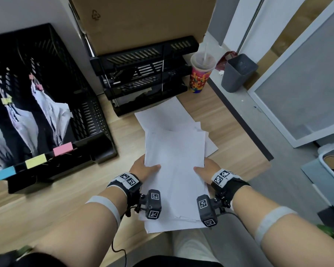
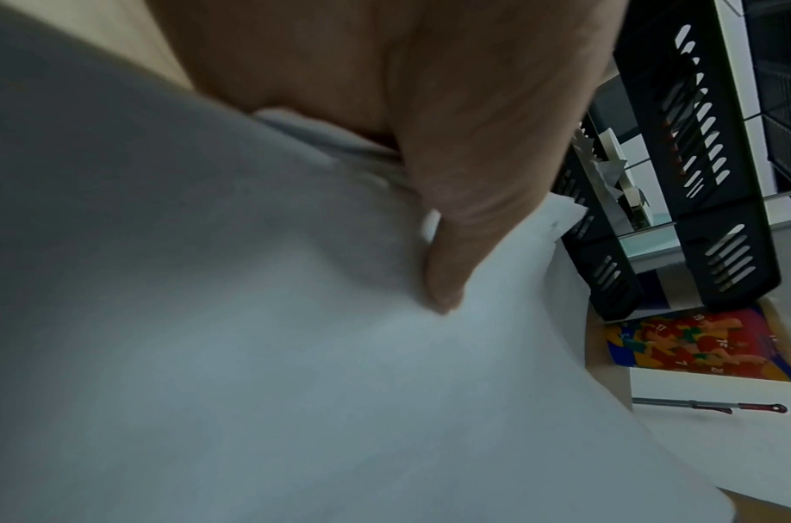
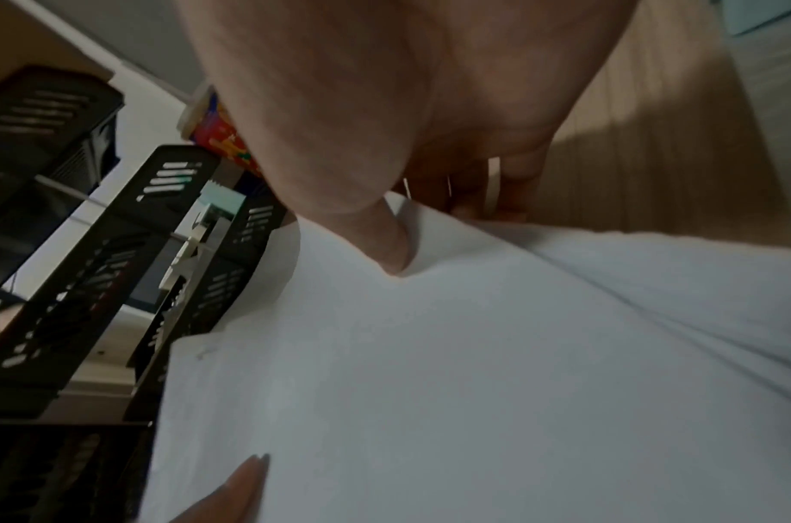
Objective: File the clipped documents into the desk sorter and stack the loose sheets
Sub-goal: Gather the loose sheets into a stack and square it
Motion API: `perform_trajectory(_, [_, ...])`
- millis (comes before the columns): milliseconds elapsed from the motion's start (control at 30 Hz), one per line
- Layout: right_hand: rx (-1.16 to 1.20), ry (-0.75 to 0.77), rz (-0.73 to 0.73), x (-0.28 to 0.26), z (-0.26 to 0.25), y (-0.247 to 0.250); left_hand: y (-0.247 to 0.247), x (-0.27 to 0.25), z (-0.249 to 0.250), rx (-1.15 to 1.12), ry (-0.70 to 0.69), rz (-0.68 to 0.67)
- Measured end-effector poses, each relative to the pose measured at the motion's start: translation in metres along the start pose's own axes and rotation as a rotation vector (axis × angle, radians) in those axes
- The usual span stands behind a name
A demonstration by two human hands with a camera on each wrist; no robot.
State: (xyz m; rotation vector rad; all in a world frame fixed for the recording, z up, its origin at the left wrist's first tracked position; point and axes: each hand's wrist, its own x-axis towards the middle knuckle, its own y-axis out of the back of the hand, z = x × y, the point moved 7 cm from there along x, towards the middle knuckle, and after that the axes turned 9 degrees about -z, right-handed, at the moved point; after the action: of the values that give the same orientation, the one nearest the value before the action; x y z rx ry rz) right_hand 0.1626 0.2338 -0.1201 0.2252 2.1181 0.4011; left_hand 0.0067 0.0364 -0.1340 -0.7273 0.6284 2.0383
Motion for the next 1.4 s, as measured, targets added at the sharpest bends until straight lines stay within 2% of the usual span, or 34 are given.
perform_trajectory(133, [0.095,0.019,0.03,-0.005,-0.003,0.008,0.01,-0.012,0.01,-0.065,-0.09,0.039])
perform_trajectory(233, [0.266,0.058,0.175,-0.013,-0.01,0.035,0.025,-0.026,0.039,-0.07,-0.202,0.097])
perform_trajectory(300, [0.365,0.135,0.252,-0.019,-0.026,0.056,0.037,-0.038,0.067,-0.061,-0.294,0.149])
perform_trajectory(467, [0.564,0.386,0.277,-0.035,-0.094,0.103,0.056,-0.071,0.155,-0.038,-0.568,0.214])
perform_trajectory(567, [0.64,0.48,0.391,-0.048,-0.115,0.124,0.062,-0.089,0.187,-0.016,-0.677,0.248])
perform_trajectory(700, [0.752,0.532,0.455,-0.067,-0.115,0.115,0.058,-0.091,0.176,-0.059,-0.653,0.211])
perform_trajectory(833, [0.767,0.56,0.395,-0.066,-0.107,0.094,0.053,-0.084,0.153,-0.098,-0.609,0.175])
perform_trajectory(967, [0.781,0.559,0.388,-0.074,-0.111,0.102,0.058,-0.074,0.144,-0.114,-0.583,0.211])
perform_trajectory(1067, [0.803,0.612,0.42,-0.09,-0.126,0.128,0.065,-0.07,0.146,-0.087,-0.568,0.285])
perform_trajectory(1133, [0.676,0.646,0.497,-0.104,-0.141,0.152,0.073,-0.072,0.153,-0.059,-0.566,0.332])
perform_trajectory(1267, [0.104,0.666,0.587,-0.122,-0.178,0.173,0.088,-0.073,0.167,-0.002,-0.575,0.363])
perform_trajectory(1333, [-0.054,0.676,0.599,-0.126,-0.189,0.171,0.095,-0.07,0.169,0.005,-0.561,0.365])
perform_trajectory(1400, [-0.11,0.678,0.638,-0.125,-0.192,0.172,0.101,-0.069,0.168,-0.013,-0.554,0.365])
